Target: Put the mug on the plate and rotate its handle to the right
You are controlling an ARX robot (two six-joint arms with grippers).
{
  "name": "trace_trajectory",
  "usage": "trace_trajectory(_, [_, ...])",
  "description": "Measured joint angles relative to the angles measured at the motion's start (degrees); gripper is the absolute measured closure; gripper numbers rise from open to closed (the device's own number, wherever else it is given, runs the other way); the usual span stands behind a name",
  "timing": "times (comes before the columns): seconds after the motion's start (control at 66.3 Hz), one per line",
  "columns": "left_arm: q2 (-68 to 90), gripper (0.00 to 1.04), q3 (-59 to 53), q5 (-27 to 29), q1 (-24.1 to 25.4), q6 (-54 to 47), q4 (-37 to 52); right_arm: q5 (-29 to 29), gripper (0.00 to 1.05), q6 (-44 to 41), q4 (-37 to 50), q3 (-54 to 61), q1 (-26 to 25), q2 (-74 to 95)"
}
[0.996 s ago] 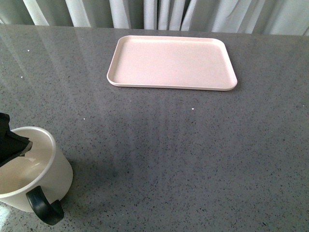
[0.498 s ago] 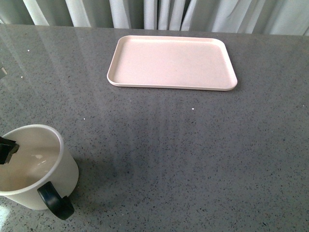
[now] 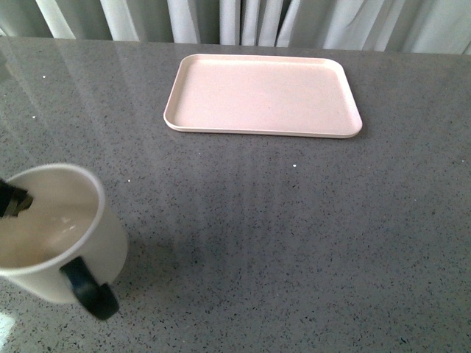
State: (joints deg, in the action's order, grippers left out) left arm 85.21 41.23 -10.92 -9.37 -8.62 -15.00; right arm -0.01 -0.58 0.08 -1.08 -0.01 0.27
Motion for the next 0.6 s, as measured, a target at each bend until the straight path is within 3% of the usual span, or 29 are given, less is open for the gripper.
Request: trace_trajectory(0.604, [29.7,1.03,44.2,3.5,-13.0,11.2,-4.6,0.0,0.09,0.0,0.0,0.0,0.0,0.0])
